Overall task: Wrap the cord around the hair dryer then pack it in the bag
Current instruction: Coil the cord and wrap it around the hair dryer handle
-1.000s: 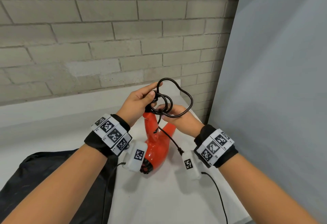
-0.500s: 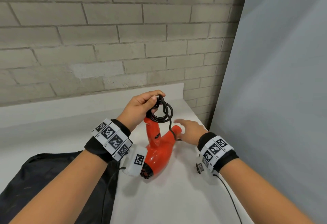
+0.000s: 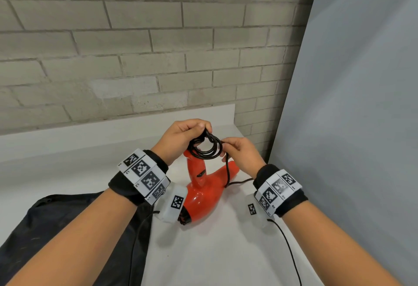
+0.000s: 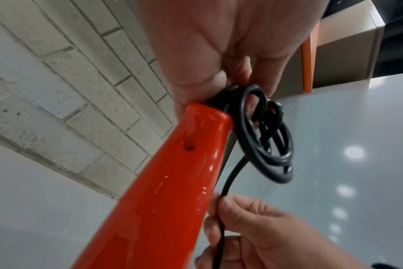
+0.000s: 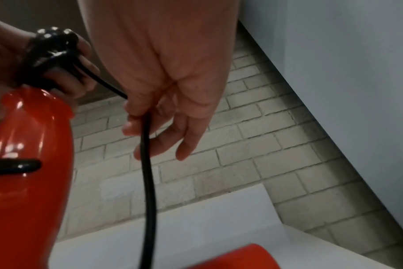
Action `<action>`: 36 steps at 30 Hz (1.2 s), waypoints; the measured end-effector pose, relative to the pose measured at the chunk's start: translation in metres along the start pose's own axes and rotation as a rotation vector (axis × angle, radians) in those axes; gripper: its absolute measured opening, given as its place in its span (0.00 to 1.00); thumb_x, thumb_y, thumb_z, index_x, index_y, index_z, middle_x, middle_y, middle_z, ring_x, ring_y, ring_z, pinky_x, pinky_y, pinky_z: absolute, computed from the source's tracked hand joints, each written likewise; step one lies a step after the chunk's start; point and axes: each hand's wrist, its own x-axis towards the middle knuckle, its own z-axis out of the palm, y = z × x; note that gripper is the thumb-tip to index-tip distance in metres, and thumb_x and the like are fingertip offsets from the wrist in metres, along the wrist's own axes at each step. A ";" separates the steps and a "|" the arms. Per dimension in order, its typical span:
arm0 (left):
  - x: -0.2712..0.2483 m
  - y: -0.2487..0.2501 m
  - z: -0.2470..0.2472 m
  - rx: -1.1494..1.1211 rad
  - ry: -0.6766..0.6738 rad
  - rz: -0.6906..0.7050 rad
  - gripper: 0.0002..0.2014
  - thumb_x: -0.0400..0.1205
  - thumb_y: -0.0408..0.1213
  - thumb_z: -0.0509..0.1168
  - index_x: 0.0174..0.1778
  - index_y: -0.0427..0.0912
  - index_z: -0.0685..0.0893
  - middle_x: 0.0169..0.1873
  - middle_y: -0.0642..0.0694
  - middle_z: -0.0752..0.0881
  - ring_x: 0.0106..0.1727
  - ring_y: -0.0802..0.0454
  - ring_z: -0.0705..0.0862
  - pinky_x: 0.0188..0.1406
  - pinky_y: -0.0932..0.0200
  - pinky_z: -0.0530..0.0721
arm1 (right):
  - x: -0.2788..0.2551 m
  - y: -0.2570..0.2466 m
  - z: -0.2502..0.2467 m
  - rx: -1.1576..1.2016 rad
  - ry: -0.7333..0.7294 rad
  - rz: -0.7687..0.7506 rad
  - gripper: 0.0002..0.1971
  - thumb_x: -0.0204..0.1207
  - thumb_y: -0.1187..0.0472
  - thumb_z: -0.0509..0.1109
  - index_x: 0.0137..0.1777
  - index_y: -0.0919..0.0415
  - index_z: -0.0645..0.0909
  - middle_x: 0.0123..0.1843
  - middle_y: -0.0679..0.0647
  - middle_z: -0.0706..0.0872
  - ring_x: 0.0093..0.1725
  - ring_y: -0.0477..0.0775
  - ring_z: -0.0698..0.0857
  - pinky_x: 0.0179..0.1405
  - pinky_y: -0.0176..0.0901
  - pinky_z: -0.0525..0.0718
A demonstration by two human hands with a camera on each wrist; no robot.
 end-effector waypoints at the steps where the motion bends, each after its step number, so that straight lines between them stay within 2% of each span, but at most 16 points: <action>1: 0.000 0.001 0.002 0.021 0.016 0.013 0.10 0.82 0.30 0.56 0.37 0.40 0.81 0.17 0.58 0.78 0.21 0.64 0.71 0.23 0.75 0.70 | 0.002 -0.003 0.000 -0.014 0.019 0.012 0.11 0.79 0.68 0.61 0.50 0.70 0.84 0.30 0.53 0.82 0.28 0.51 0.80 0.37 0.36 0.81; 3: 0.000 0.001 0.004 0.074 0.036 0.052 0.08 0.79 0.29 0.61 0.36 0.42 0.81 0.19 0.60 0.80 0.22 0.66 0.74 0.26 0.77 0.71 | 0.003 -0.012 0.000 -0.061 0.101 -0.004 0.10 0.79 0.67 0.61 0.52 0.69 0.84 0.37 0.56 0.85 0.32 0.50 0.81 0.34 0.26 0.77; 5: 0.002 -0.001 0.004 0.092 0.050 0.063 0.07 0.78 0.29 0.63 0.36 0.44 0.81 0.20 0.62 0.80 0.23 0.66 0.73 0.28 0.77 0.71 | -0.003 -0.022 0.000 -0.141 0.301 -0.100 0.10 0.79 0.68 0.61 0.53 0.64 0.83 0.46 0.52 0.83 0.39 0.43 0.79 0.37 0.18 0.73; 7: 0.003 -0.004 0.002 0.083 0.080 0.046 0.08 0.79 0.29 0.62 0.39 0.46 0.81 0.20 0.63 0.80 0.23 0.66 0.73 0.27 0.77 0.71 | -0.014 -0.032 0.003 -0.100 0.450 -0.220 0.08 0.79 0.66 0.60 0.47 0.58 0.82 0.46 0.49 0.81 0.40 0.38 0.77 0.37 0.17 0.72; 9: 0.004 -0.005 0.002 0.068 0.100 0.040 0.08 0.80 0.28 0.61 0.41 0.46 0.80 0.20 0.63 0.80 0.23 0.66 0.73 0.27 0.77 0.71 | -0.024 -0.040 0.008 -0.052 0.355 -0.197 0.06 0.79 0.61 0.62 0.43 0.57 0.80 0.38 0.49 0.81 0.35 0.41 0.77 0.32 0.19 0.73; 11: 0.005 -0.006 0.002 0.059 0.099 0.040 0.08 0.80 0.28 0.60 0.42 0.46 0.80 0.20 0.61 0.79 0.23 0.66 0.73 0.26 0.76 0.72 | -0.027 -0.042 0.015 -0.030 0.204 -0.078 0.05 0.77 0.57 0.66 0.45 0.57 0.78 0.34 0.46 0.79 0.32 0.41 0.76 0.28 0.19 0.73; 15: 0.005 -0.005 0.004 0.054 0.071 0.034 0.07 0.80 0.28 0.59 0.46 0.44 0.80 0.25 0.55 0.78 0.23 0.65 0.75 0.28 0.74 0.76 | -0.020 -0.039 0.018 0.149 0.218 0.000 0.12 0.72 0.60 0.73 0.49 0.56 0.72 0.39 0.48 0.78 0.35 0.44 0.77 0.35 0.29 0.78; 18: 0.005 -0.004 0.005 0.004 0.038 0.017 0.08 0.81 0.28 0.58 0.46 0.45 0.79 0.30 0.49 0.79 0.24 0.65 0.79 0.30 0.73 0.80 | -0.019 -0.041 0.020 0.124 0.223 -0.015 0.06 0.73 0.63 0.71 0.44 0.56 0.76 0.38 0.50 0.82 0.33 0.45 0.79 0.31 0.23 0.77; 20: 0.005 -0.003 0.004 0.002 0.021 0.012 0.09 0.81 0.27 0.57 0.45 0.45 0.80 0.30 0.46 0.77 0.22 0.64 0.77 0.26 0.73 0.78 | -0.018 -0.042 0.022 0.136 0.228 -0.029 0.09 0.75 0.66 0.68 0.37 0.53 0.75 0.35 0.52 0.81 0.35 0.49 0.80 0.39 0.33 0.80; 22: 0.006 -0.002 0.004 0.010 -0.001 0.014 0.09 0.81 0.26 0.58 0.46 0.44 0.80 0.30 0.46 0.76 0.22 0.64 0.74 0.25 0.73 0.75 | -0.017 -0.043 0.024 0.173 0.217 -0.015 0.12 0.75 0.70 0.64 0.35 0.52 0.73 0.36 0.55 0.82 0.39 0.54 0.82 0.45 0.44 0.81; 24: 0.007 -0.003 0.002 0.017 -0.017 0.015 0.10 0.80 0.25 0.59 0.51 0.42 0.81 0.30 0.50 0.80 0.22 0.63 0.73 0.27 0.73 0.75 | -0.017 -0.047 0.020 0.211 0.159 -0.004 0.13 0.74 0.74 0.62 0.37 0.54 0.75 0.34 0.52 0.82 0.39 0.51 0.81 0.45 0.41 0.79; 26: 0.007 -0.004 -0.003 0.024 -0.028 0.006 0.13 0.79 0.25 0.59 0.57 0.40 0.79 0.27 0.57 0.81 0.23 0.64 0.73 0.28 0.73 0.75 | -0.017 -0.051 0.012 0.332 0.021 0.019 0.11 0.74 0.76 0.62 0.42 0.59 0.79 0.34 0.54 0.81 0.39 0.50 0.81 0.47 0.40 0.79; 28: 0.006 -0.004 -0.009 0.047 -0.054 0.001 0.14 0.79 0.25 0.60 0.60 0.37 0.78 0.30 0.51 0.80 0.25 0.64 0.74 0.30 0.73 0.75 | -0.017 -0.053 0.002 0.498 -0.130 0.037 0.10 0.78 0.74 0.58 0.47 0.66 0.80 0.35 0.56 0.80 0.40 0.51 0.81 0.48 0.39 0.82; 30: 0.004 -0.003 -0.012 0.065 -0.085 0.002 0.13 0.78 0.24 0.60 0.57 0.38 0.79 0.32 0.48 0.81 0.26 0.64 0.76 0.32 0.74 0.77 | -0.019 -0.053 -0.004 0.538 -0.208 0.026 0.12 0.82 0.70 0.53 0.48 0.66 0.79 0.35 0.56 0.81 0.40 0.49 0.83 0.47 0.35 0.85; 32: 0.004 -0.002 -0.013 0.059 -0.111 -0.006 0.12 0.78 0.24 0.60 0.53 0.41 0.80 0.29 0.54 0.84 0.26 0.64 0.77 0.32 0.74 0.77 | -0.021 -0.052 -0.005 0.504 -0.202 -0.007 0.12 0.82 0.70 0.54 0.43 0.63 0.78 0.32 0.51 0.85 0.37 0.45 0.85 0.45 0.35 0.86; 36: 0.002 0.001 -0.014 -0.022 -0.191 -0.043 0.10 0.76 0.31 0.62 0.53 0.43 0.81 0.31 0.56 0.85 0.29 0.63 0.79 0.34 0.72 0.79 | -0.020 -0.055 -0.007 0.478 -0.133 -0.055 0.13 0.80 0.72 0.59 0.35 0.60 0.74 0.24 0.47 0.85 0.29 0.42 0.83 0.38 0.35 0.85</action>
